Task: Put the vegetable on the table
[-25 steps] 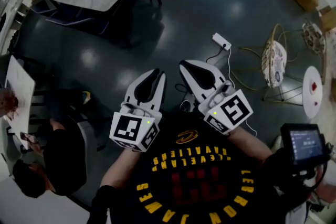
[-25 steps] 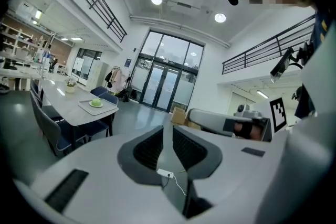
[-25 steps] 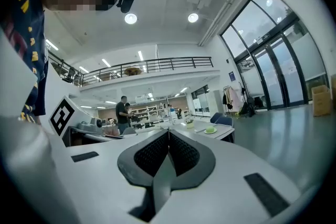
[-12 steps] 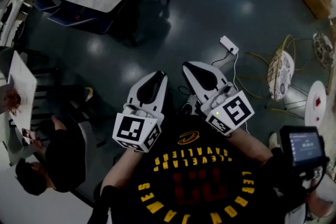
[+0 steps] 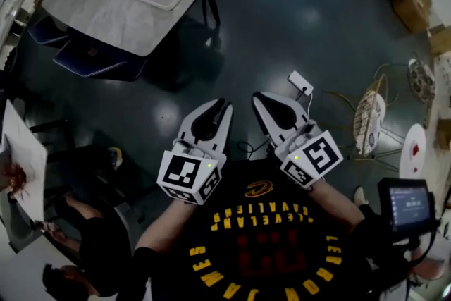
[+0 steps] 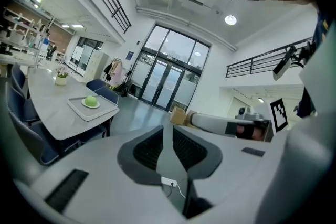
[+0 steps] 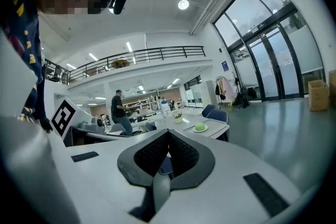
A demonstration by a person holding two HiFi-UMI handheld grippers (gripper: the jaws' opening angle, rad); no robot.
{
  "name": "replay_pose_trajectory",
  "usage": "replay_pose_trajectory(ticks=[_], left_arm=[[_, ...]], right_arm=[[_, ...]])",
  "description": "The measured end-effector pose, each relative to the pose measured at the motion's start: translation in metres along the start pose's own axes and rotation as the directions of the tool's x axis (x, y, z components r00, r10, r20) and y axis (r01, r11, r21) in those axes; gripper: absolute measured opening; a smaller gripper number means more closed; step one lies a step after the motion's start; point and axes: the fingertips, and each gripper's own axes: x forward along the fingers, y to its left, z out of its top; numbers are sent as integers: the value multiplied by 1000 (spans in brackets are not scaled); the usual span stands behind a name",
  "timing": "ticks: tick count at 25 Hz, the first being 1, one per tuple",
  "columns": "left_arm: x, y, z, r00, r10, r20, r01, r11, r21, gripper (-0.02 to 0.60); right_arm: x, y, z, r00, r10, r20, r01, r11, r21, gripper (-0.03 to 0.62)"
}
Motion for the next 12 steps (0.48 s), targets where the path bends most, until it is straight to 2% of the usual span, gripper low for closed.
replay_pose_trajectory(ticks=[5, 12], left_arm=[[13, 57, 23, 1000, 7, 12, -7, 999, -37, 58], [12, 99, 49, 996, 55, 77, -50, 996, -67, 58]], right_arm=[[53, -3, 10, 1000, -2, -26, 1, 1000, -11, 5], [103, -3, 22, 998, 41, -51, -42, 999, -13, 5]])
